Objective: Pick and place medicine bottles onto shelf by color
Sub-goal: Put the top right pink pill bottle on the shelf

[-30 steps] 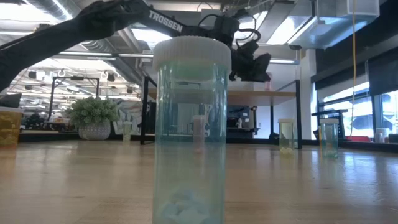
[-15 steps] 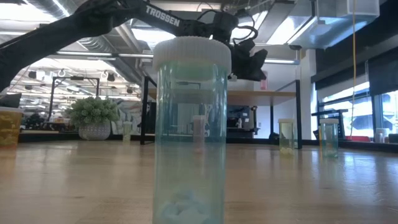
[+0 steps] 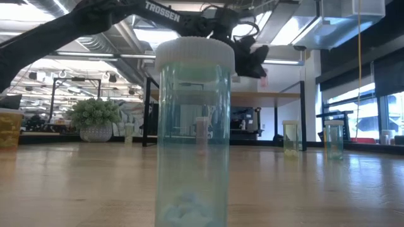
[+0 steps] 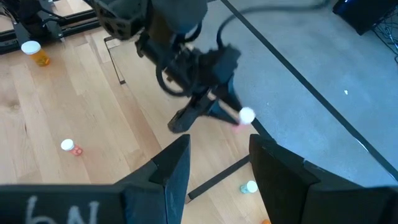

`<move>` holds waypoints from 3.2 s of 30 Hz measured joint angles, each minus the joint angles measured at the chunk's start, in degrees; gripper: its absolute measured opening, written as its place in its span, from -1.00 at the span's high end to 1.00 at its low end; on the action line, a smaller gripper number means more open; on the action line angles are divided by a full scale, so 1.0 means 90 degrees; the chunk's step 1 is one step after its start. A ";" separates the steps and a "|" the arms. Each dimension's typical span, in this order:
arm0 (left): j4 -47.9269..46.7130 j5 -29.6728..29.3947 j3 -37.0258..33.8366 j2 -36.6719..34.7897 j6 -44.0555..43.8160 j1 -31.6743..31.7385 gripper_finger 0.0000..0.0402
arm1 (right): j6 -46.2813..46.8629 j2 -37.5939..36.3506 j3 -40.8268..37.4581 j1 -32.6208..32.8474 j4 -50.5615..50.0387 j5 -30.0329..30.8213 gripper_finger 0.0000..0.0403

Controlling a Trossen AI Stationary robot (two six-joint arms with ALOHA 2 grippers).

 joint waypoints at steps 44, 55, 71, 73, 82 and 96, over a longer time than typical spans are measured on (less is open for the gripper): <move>-0.2547 -0.0394 -0.0012 -0.1082 0.0021 -0.0017 0.52 | 0.0000 -0.0005 0.0000 0.0000 0.0000 -0.0282 0.17; -0.3079 -0.0570 -0.0015 -0.1210 0.0022 -0.0068 0.52 | 0.0000 -0.0003 0.0000 0.0000 0.0000 -0.0281 0.17; -0.3693 -0.0824 -0.0010 -0.1522 0.0033 -0.0019 0.52 | 0.0000 -0.0005 0.0000 0.0000 0.0000 -0.0282 0.17; -0.3753 -0.0824 -0.0010 -0.1522 0.0018 -0.0019 0.52 | 0.0000 -0.0004 0.0001 -0.0002 0.0000 -0.0281 0.17; -0.3767 -0.0870 -0.0010 -0.1522 0.0020 0.0050 0.52 | 0.0000 -0.0002 0.0002 0.0000 0.0000 -0.0282 0.17; -0.3738 -0.1294 -0.0425 -0.1486 -0.0051 0.0090 0.52 | 0.0000 -0.0004 0.0002 -0.0002 0.0000 -0.0279 0.17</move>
